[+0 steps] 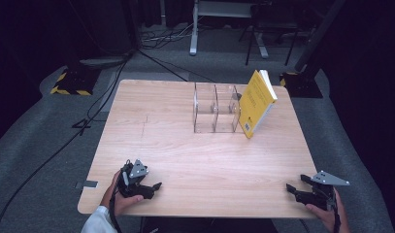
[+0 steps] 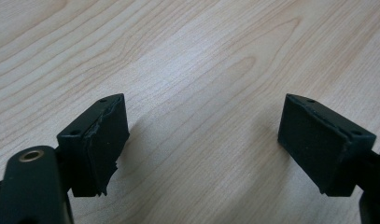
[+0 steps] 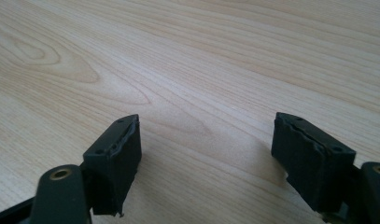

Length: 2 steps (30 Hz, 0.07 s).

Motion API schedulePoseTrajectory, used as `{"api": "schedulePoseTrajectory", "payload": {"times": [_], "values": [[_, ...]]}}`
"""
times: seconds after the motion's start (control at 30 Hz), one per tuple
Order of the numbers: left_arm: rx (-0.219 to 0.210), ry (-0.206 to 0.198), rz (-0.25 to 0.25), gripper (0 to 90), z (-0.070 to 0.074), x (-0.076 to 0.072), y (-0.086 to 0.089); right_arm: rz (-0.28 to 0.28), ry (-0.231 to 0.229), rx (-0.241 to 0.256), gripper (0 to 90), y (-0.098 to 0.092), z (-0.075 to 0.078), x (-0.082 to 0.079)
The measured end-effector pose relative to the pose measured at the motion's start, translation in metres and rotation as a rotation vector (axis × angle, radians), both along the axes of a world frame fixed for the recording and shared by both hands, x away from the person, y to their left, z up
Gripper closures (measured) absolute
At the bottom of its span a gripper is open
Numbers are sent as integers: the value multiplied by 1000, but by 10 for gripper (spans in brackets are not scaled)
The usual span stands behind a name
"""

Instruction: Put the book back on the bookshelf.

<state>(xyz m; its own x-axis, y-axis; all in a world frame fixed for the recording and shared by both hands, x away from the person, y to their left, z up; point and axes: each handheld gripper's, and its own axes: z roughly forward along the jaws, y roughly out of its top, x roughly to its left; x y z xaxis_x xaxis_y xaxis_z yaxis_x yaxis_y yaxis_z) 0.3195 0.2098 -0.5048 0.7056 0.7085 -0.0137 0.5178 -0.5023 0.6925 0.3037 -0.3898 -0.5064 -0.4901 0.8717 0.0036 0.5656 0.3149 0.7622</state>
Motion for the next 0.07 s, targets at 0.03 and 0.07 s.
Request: {"api": "schedulePoseTrajectory", "payload": {"times": [0.03, 0.07], "values": [[-2, 0, 2, 167, 0, 0, 0, -1, 0, 0, 250, 0, 0, 0], [0, -1, 0, 167, 0, 0, 0, -1, 0, 0, 250, 0, 0, 0]]}}
